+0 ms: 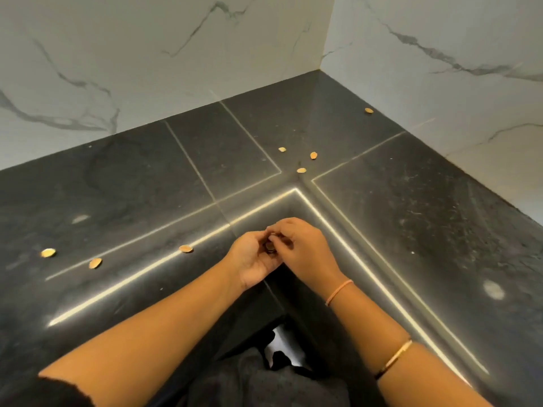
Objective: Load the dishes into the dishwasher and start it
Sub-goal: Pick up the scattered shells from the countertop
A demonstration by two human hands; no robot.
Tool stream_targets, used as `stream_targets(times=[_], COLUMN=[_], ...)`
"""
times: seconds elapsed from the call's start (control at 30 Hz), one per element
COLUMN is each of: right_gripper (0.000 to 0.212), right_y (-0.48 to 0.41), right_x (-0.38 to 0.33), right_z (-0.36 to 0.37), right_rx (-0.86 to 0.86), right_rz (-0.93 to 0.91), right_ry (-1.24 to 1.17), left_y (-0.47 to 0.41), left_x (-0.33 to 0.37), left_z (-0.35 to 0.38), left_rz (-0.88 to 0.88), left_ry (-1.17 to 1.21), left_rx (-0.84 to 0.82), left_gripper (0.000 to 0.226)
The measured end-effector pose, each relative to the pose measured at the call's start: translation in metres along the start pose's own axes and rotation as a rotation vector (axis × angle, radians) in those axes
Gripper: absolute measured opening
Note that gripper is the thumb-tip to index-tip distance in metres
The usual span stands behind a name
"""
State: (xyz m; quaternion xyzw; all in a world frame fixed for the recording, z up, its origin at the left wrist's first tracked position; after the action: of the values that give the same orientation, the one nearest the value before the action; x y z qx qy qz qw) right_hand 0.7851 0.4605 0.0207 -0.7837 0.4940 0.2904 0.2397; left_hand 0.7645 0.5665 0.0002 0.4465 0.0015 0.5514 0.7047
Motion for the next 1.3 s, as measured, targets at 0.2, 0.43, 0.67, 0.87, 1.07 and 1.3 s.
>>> stream_targets(times=[0.2,0.43,0.67,0.87,1.07,1.3], right_gripper=[0.015,0.046,0.022,0.015,0.013,0.010], right_y=[-0.011,-0.033,-0.041,-0.028,0.008,0.023], right_x=[-0.024,-0.066,-0.082,-0.087,-0.112,-0.097], right_z=[0.024,0.104,0.127,0.107,0.095,0.094], right_rx=[0.100,-0.334,-0.354,-0.258,-0.289,-0.231], right_rz=[-0.019,-0.185,-0.349,-0.127,-0.309,-0.292], right_ry=[-0.141,0.149,0.527,0.078,-0.164,-0.246], left_y=[0.029,0.064,0.093,0.097,0.101,0.114], left_x=[0.026,0.075,0.103,0.083,0.044,0.020], left_z=[-0.047,-0.101,-0.143,-0.150,-0.130,-0.135], left_rz=[0.134,0.380,0.463,0.380,0.321,0.341], left_ry=[0.207,0.369,0.397,0.324,0.308,0.421], left_rx=[0.175,0.344,0.391,0.357,0.263,0.324], left_gripper=[0.024,0.027,0.027,0.026,0.028,0.029])
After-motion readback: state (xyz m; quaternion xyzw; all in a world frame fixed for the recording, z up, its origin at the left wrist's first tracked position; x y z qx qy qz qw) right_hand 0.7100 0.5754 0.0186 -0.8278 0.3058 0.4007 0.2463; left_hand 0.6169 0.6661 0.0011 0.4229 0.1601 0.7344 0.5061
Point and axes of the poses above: each hand's wrist, its own y-axis away from the middle knuckle, its own z-axis out of the palm, x = y × z, the point moved 2 cm from there along -y, towards the middle knuckle, and after that the axes turned 8 degrees about z, right-handed, at the moved point
